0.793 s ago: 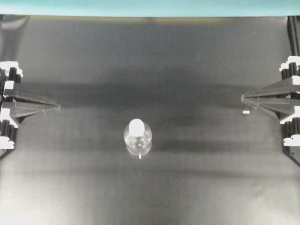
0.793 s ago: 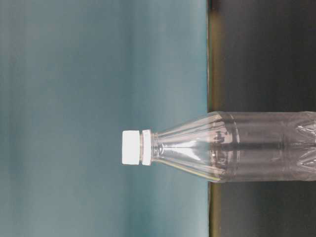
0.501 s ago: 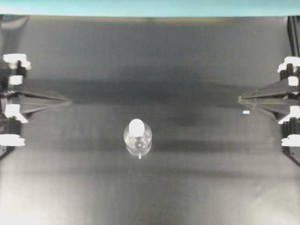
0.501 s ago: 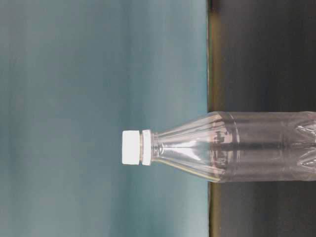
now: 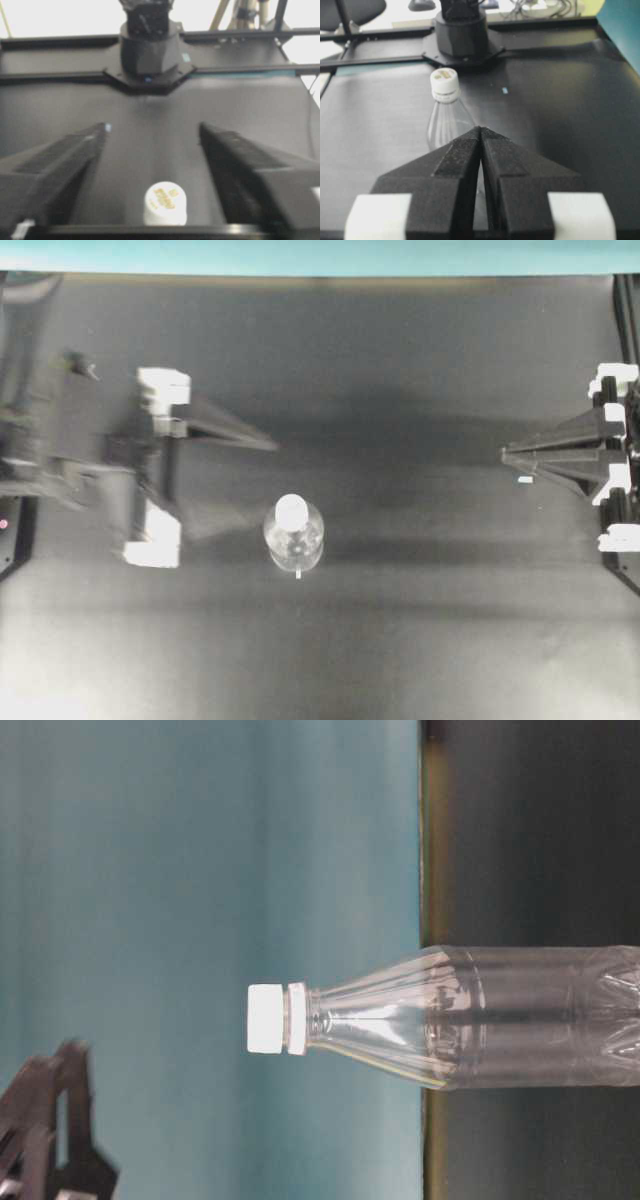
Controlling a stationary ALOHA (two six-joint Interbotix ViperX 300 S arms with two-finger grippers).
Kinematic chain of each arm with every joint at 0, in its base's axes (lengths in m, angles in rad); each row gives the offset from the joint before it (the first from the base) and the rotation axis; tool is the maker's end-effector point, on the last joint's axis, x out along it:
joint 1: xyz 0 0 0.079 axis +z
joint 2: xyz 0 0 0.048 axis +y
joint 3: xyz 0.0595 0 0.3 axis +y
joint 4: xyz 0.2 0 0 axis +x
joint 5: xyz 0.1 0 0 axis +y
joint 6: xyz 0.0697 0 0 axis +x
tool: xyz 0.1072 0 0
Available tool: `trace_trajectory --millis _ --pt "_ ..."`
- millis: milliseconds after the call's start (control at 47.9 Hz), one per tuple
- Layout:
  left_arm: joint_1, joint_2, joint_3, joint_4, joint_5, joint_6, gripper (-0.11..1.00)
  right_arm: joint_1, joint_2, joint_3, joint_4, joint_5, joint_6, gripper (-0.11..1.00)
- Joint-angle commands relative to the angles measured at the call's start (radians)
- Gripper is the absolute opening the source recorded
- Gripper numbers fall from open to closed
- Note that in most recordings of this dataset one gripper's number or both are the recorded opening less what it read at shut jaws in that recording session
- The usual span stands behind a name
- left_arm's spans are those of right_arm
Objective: Open the bottle cap by holding the bottle with the left arm and twisting the cap with the right arm.
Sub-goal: 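Move the left gripper to the clear bottle and grasp its body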
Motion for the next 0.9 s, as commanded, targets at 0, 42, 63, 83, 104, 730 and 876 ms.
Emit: trace_trajectory --millis 0,42,63,83,104,730,876 --pt "-0.009 0.055 -0.041 0.003 -0.054 -0.002 0.96 -0.017 0.009 -0.028 0.002 -0.003 0.025 0.0" --pt "-0.011 0.08 -0.044 0.005 -0.077 -0.002 0.96 -0.017 0.006 -0.029 0.002 -0.005 0.035 0.0" --pt "-0.012 0.091 -0.044 0.003 -0.089 -0.002 0.95 -0.017 0.006 -0.031 0.002 -0.003 0.041 0.0" --pt "-0.012 0.101 -0.044 0.005 -0.103 -0.002 0.94 -0.017 0.009 -0.031 0.002 -0.003 0.046 0.0" --pt "-0.015 0.114 -0.044 0.003 -0.117 -0.003 0.93 -0.017 0.006 -0.032 0.002 -0.003 0.049 0.0" --pt "-0.026 0.413 0.048 0.003 -0.275 -0.028 0.93 -0.017 0.012 -0.077 0.002 0.075 0.137 0.0" --pt "-0.023 0.465 0.091 0.005 -0.339 -0.049 0.93 -0.017 0.017 -0.081 0.002 0.092 0.163 0.0"
